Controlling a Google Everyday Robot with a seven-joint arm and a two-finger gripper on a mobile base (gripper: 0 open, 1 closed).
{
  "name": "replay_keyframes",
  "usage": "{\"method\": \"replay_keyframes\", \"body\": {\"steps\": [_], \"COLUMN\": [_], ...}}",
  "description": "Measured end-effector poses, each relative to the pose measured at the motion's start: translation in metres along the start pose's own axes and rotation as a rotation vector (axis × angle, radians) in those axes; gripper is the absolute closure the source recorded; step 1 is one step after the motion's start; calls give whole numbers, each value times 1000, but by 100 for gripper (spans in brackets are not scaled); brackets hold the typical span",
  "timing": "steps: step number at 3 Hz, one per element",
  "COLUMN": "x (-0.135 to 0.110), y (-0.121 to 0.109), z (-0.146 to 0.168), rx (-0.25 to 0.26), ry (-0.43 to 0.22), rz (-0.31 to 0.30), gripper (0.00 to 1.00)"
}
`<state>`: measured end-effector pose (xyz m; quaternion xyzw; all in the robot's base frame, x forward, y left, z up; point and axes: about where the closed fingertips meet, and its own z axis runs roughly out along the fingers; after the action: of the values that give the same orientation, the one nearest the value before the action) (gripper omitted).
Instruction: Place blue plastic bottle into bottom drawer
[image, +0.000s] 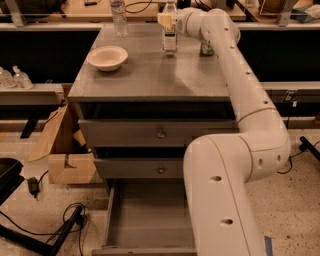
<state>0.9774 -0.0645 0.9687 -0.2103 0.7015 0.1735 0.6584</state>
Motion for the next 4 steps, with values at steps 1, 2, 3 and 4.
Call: {"method": "replay_keyframes", "body": {"steps": [1,2,3,4], "x": [-34,-101,-196,-185], "y": [7,-1,-9,13], "z": [-23,-84,-208,-261], "rx": [-28,6,103,93], "ry": [-25,-125,-281,-274], "rz": [-34,-73,-141,-154], "gripper": [100,100,100,100]}}
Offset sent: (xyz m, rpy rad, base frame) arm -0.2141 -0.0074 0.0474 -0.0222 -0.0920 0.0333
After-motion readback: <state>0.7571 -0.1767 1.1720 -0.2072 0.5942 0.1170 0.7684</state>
